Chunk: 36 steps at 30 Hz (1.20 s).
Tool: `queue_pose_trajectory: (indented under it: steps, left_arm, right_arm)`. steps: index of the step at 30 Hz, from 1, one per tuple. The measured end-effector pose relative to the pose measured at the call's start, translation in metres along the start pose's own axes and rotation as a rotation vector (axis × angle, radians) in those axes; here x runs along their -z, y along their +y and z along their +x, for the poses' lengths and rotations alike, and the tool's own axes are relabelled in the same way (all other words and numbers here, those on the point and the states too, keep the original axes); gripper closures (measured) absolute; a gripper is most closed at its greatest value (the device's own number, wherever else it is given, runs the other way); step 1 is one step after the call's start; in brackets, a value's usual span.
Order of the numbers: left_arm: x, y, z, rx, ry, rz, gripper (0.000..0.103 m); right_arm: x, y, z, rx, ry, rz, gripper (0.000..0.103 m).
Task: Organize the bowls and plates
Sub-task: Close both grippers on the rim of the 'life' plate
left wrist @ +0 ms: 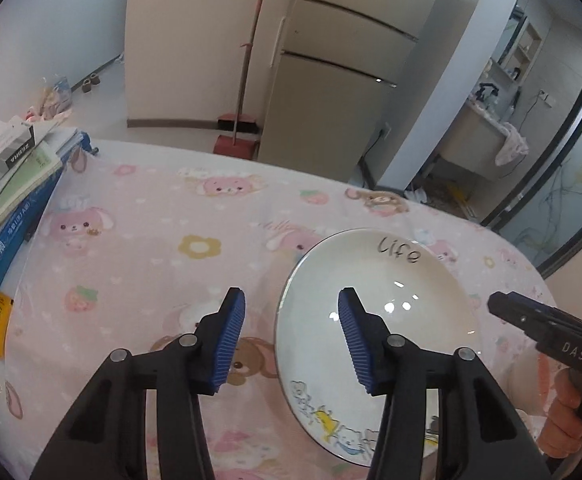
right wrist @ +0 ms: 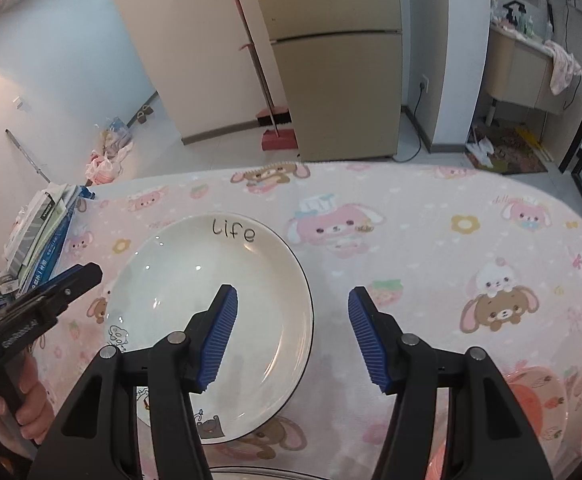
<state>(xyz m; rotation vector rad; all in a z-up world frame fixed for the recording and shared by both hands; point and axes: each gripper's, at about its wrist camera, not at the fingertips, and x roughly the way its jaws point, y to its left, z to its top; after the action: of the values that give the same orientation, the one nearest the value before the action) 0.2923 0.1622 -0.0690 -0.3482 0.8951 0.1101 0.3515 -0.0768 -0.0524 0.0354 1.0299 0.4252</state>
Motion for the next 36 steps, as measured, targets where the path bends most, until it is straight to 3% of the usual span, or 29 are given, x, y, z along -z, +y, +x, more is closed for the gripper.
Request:
queue_pose_trajectory:
  steps: [2,4,7,10,16,20,30,36]
  left_arm:
    - [0.0,0.01,0.007,0.017,0.023,-0.041,0.051]
    - [0.0,0.019,0.014,0.039,0.053,-0.08,0.051]
    - [0.002,0.025,0.021,0.049,0.09,-0.108,0.063]
    - [0.004,0.028,0.028,0.08,0.108,-0.12,0.067]
    - [0.006,0.026,0.03,0.11,0.105,-0.107,0.095]
    - [0.006,0.023,0.033,0.109,0.12,-0.098,0.095]
    - [0.015,0.039,0.051,0.262,0.162,-0.196,0.095]
    - [0.018,0.043,0.051,0.289,0.154,-0.248,0.093]
  right_arm:
    - [0.0,-0.004,0.005,0.003,0.017,0.013,0.054]
    - [0.001,-0.008,0.011,-0.015,0.041,0.032,0.067]
    - [0.002,-0.016,0.022,-0.071,0.091,0.077,0.075]
    - [0.004,-0.021,0.031,-0.103,0.133,0.107,0.081]
    - [0.005,-0.024,0.041,-0.114,0.189,0.12,0.096]
    - [0.005,-0.028,0.044,-0.137,0.206,0.137,0.096]
    - [0.007,-0.044,0.056,-0.28,0.256,0.221,0.097]
    - [0.008,-0.039,0.063,-0.297,0.268,0.221,0.093]
